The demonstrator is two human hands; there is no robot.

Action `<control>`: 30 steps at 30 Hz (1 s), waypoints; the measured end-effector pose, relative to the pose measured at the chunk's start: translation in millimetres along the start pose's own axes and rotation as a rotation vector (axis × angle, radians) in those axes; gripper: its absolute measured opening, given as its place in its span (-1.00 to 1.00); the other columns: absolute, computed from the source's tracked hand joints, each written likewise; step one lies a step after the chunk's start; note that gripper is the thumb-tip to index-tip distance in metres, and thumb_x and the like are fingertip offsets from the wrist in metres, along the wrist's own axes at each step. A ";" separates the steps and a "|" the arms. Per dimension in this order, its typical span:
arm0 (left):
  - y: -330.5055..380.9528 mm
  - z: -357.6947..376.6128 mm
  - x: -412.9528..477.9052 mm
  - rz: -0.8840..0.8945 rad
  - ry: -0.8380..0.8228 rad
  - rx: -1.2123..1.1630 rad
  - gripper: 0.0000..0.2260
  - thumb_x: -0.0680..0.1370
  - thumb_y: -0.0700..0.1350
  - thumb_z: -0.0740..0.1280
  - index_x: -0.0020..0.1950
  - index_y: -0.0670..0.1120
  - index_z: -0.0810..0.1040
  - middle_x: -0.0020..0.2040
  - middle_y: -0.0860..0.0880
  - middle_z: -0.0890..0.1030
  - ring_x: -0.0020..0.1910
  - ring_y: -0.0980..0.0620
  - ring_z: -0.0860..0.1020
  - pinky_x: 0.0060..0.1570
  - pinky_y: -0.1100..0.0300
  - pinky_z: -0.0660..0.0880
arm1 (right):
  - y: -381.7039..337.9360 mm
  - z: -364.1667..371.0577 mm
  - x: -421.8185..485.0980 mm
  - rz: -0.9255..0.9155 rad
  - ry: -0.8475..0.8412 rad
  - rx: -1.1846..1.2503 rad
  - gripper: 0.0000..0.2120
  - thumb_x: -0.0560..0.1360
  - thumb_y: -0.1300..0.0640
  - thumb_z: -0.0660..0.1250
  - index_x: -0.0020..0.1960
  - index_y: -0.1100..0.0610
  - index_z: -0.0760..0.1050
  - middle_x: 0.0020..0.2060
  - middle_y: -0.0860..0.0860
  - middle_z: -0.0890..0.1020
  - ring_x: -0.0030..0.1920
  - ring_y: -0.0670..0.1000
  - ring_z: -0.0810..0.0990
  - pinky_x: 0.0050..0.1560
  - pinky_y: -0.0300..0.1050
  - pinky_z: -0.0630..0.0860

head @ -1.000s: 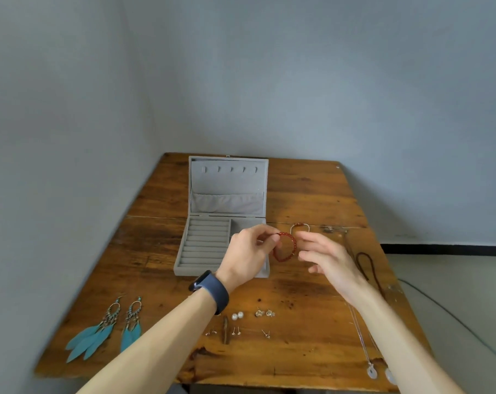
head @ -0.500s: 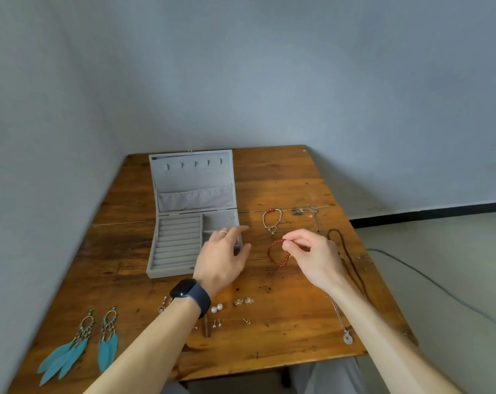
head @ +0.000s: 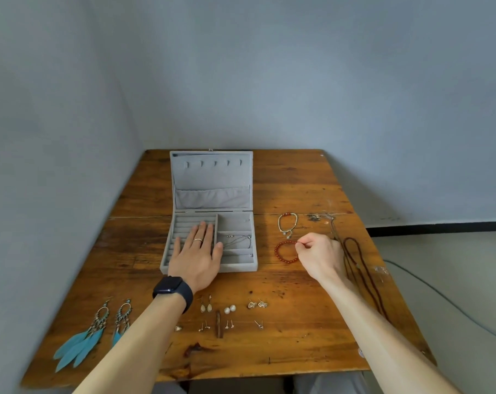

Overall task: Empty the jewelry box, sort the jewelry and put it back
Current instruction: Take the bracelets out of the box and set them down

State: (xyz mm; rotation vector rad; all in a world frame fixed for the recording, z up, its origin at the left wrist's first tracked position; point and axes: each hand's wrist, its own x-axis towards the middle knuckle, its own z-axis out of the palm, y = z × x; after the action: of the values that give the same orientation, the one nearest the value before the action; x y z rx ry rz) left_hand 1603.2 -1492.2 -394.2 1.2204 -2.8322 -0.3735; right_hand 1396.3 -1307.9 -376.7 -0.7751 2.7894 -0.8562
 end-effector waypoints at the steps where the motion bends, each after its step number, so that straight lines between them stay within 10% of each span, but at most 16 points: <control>1: 0.5 0.4 0.7 -0.001 -0.002 -0.003 -0.44 0.67 0.21 -0.19 0.64 0.03 -0.15 0.64 0.05 -0.12 0.61 0.06 -0.18 0.53 -0.05 -0.24 | 1.9 2.0 1.3 0.005 0.008 -0.030 -0.87 0.54 0.03 0.39 0.02 -0.01 0.70 -0.07 -0.06 0.74 -0.03 0.02 0.68 -0.08 -0.28 0.44; 20: 9.7 -1.9 -6.8 -0.047 -0.018 -0.029 -0.47 0.69 0.13 -0.20 0.64 0.00 -0.16 0.64 0.03 -0.16 0.61 0.04 -0.20 0.55 -0.13 -0.20 | -2.2 7.3 5.6 -0.131 0.058 -0.106 -0.72 0.54 -0.05 0.39 0.18 0.05 0.65 0.05 0.01 0.69 0.07 0.08 0.65 0.13 -0.07 0.53; 30: 7.0 0.3 -4.4 -0.042 -0.001 -0.043 -0.48 0.69 0.11 -0.19 0.64 -0.01 -0.16 0.64 0.04 -0.16 0.60 0.05 -0.21 0.54 -0.11 -0.24 | -54.1 15.4 -4.4 -0.545 -0.052 0.081 -0.86 0.52 0.06 0.42 0.07 -0.07 0.65 -0.05 -0.18 0.59 -0.13 -0.25 0.53 -0.07 -0.36 0.45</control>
State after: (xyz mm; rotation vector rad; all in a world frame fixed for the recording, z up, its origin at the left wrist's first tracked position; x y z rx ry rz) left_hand 1601.2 -1484.3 -392.6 1.2739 -2.7873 -0.4347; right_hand 1427.8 -1351.5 -359.6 -1.5523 2.5029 -0.9923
